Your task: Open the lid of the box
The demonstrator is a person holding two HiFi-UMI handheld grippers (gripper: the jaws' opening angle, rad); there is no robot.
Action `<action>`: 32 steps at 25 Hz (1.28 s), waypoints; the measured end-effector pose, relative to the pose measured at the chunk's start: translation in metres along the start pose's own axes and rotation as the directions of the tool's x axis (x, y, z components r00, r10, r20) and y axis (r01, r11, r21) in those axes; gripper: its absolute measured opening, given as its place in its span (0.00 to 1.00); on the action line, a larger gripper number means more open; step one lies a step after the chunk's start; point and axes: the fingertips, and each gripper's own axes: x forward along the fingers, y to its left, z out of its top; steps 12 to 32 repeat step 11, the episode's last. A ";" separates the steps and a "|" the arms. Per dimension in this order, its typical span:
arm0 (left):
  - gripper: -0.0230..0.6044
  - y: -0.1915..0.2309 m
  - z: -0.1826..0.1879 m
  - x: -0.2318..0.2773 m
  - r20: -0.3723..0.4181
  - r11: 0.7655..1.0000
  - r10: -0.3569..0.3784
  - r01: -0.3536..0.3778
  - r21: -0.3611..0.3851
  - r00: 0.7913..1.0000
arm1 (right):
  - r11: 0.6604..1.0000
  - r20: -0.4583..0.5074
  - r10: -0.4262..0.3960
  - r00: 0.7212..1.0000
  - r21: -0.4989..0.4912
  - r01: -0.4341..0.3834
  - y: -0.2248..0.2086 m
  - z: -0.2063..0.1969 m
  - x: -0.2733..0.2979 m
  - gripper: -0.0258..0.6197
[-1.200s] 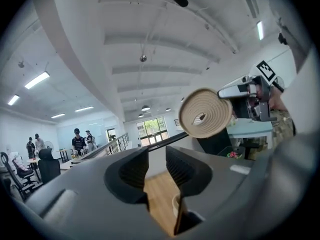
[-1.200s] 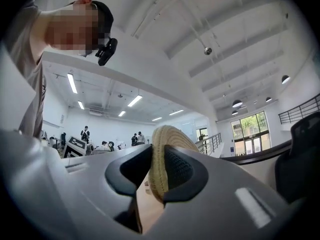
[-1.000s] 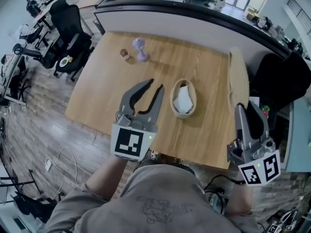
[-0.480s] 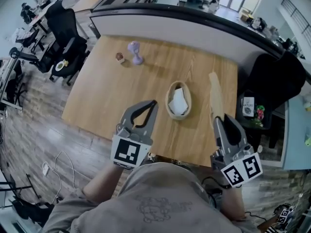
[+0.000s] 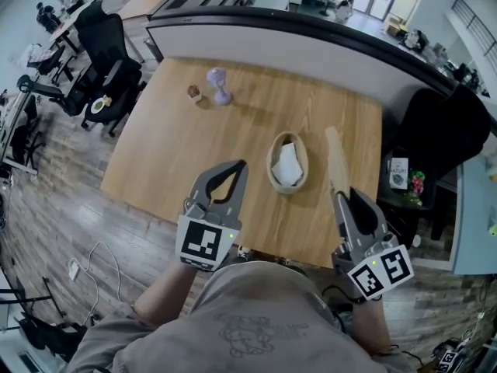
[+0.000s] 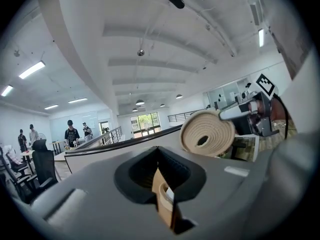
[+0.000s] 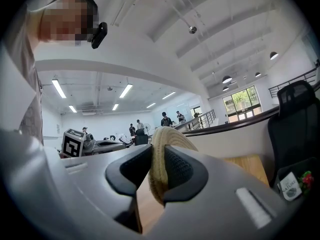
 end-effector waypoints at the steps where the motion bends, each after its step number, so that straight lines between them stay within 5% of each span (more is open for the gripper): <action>1: 0.04 0.002 0.002 -0.001 0.004 1.000 0.011 -0.011 -0.012 1.000 | 1.000 0.000 -0.003 1.000 -0.003 0.003 0.000 0.000 0.000 0.17; 32: 0.04 0.005 0.000 0.002 0.001 1.000 0.012 -0.012 -0.028 1.000 | 1.000 -0.001 -0.004 1.000 -0.009 0.004 -0.002 0.001 0.003 0.17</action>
